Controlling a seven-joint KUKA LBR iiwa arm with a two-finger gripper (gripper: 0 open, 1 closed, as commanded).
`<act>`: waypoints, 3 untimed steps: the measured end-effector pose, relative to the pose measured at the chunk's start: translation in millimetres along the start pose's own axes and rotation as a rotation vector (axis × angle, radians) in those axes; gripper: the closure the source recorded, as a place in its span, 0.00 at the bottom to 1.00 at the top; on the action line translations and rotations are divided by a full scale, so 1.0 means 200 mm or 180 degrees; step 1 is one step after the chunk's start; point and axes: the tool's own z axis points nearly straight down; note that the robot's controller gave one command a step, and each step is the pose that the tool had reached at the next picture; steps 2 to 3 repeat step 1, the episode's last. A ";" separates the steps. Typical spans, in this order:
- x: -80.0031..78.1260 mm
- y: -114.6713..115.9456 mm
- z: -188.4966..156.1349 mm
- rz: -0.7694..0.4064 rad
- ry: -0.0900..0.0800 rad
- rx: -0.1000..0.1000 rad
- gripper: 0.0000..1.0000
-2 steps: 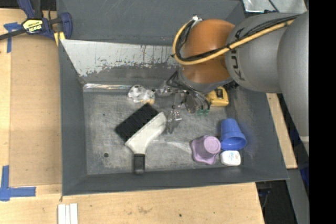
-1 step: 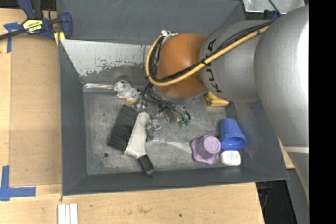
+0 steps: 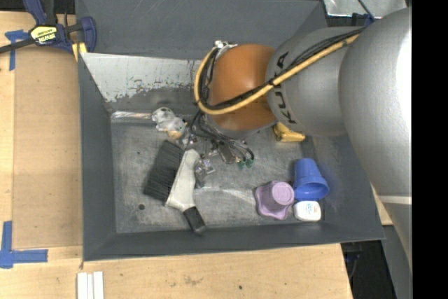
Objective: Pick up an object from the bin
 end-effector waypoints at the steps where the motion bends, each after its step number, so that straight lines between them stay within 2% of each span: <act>1: 0.05 0.00 -0.89 0.0037 0.0028 -0.0008 1.00; 3: 0.05 0.00 -0.89 0.0037 0.0028 -0.0008 1.00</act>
Offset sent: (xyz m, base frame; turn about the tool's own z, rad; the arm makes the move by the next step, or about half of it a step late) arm 0.0000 0.0000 0.0000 0.0000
